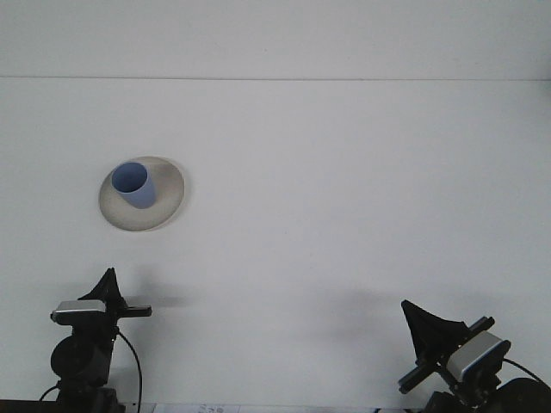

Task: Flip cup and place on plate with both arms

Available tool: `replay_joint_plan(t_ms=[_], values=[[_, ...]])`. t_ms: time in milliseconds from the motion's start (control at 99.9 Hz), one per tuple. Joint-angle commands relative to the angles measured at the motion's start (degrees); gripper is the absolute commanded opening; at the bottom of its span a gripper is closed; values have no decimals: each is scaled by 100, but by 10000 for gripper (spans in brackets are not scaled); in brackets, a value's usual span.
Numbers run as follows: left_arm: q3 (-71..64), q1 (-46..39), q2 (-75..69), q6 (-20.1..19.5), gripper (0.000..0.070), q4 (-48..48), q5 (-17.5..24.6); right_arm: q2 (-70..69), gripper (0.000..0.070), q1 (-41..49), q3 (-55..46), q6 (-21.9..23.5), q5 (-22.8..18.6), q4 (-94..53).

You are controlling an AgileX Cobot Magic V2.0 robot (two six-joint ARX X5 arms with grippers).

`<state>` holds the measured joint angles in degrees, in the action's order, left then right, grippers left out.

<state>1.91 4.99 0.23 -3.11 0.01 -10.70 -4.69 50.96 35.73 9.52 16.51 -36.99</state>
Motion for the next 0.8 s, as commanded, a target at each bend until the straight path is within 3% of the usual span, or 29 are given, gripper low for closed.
replay_joint_plan(t_ms=[0,350,520,640,790], values=[[-109,0,-7,-33,15,79,-17,15,6,55,26,79,2,61],[-109,0,-7,-33,15,79,-17,15,7,24,26,66,13,66],[-109,0,-7,-33,15,81,-17,26,7,-1043,-234,-608,-61,328],[-109,0,-7,-33,15,79,-17,142,6,-2352,-929,-870,-525,1150],[-109,0,-7,-33,15,79,-17,249,7,-3906,-1919,-872,-1711,2057]])
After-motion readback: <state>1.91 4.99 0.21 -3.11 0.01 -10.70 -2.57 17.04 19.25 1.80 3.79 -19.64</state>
